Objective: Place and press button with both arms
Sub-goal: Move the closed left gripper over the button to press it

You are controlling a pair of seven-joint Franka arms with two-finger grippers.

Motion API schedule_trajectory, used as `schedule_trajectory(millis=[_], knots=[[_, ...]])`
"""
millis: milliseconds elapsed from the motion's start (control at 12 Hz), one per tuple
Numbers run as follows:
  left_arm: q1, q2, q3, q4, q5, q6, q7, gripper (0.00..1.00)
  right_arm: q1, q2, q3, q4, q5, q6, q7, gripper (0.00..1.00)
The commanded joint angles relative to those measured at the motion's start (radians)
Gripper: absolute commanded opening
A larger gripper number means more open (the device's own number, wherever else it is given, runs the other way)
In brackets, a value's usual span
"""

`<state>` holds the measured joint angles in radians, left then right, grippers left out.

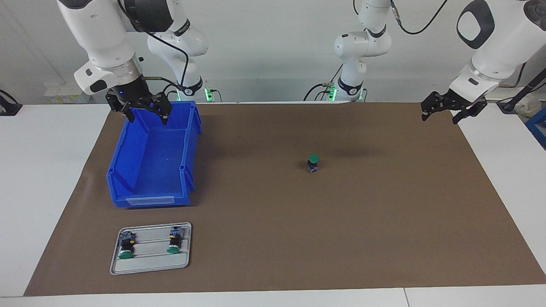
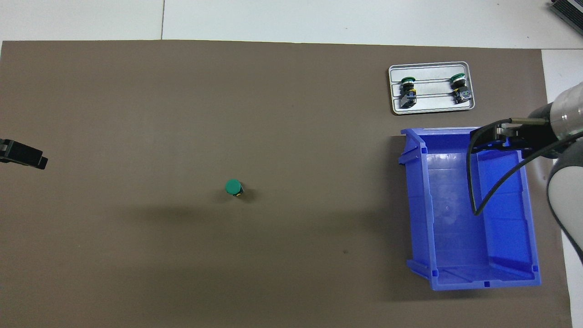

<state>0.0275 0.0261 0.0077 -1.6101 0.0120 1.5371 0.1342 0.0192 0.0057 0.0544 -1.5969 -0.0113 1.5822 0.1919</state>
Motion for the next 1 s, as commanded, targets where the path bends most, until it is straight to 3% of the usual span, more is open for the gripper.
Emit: schedule_trajectory(millis=[0, 83, 166, 249, 499, 915], knots=[[-0.076, -0.051, -0.002, -0.091, 0.017, 0.076, -0.054, 0.88, -0.010, -0.023, 0.007, -0.028, 0.025, 0.015, 0.003, 1.00], [-0.107, -0.066, -0.002, -0.128, 0.017, 0.109, -0.056, 0.64, -0.012, -0.023, 0.007, -0.028, 0.025, 0.015, 0.001, 1.00], [-0.133, -0.067, -0.005, -0.145, 0.016, 0.116, -0.058, 0.24, -0.010, -0.024, 0.007, -0.028, 0.025, 0.016, 0.001, 1.00], [-0.156, -0.061, -0.005, -0.149, 0.016, 0.121, -0.061, 0.00, -0.010, -0.023, 0.007, -0.028, 0.025, 0.016, 0.001, 1.00], [-0.268, -0.031, -0.005, -0.175, 0.013, 0.200, -0.204, 0.00, -0.010, -0.023, 0.007, -0.028, 0.025, 0.022, -0.002, 1.00], [-0.415, 0.011, -0.006, -0.313, 0.005, 0.434, -0.413, 0.00, -0.010, -0.023, 0.007, -0.028, 0.025, 0.024, -0.003, 1.00]])
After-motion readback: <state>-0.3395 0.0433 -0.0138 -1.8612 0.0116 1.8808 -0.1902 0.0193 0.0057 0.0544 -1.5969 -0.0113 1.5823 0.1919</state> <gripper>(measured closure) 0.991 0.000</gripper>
